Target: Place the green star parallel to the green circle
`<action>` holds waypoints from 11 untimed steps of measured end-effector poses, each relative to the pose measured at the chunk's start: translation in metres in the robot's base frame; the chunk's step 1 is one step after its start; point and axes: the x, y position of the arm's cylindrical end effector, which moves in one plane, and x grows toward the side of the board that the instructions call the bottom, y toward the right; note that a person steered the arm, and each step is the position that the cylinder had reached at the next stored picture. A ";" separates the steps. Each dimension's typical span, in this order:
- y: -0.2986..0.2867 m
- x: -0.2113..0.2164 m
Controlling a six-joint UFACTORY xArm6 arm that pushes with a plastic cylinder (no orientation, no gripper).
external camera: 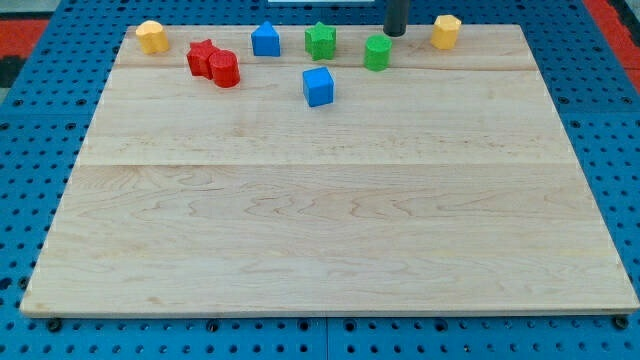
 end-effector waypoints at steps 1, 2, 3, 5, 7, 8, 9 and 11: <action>0.005 0.000; 0.007 0.000; 0.027 0.000; -0.044 -0.004; -0.132 -0.007; -0.143 -0.005; -0.130 0.024; -0.118 0.020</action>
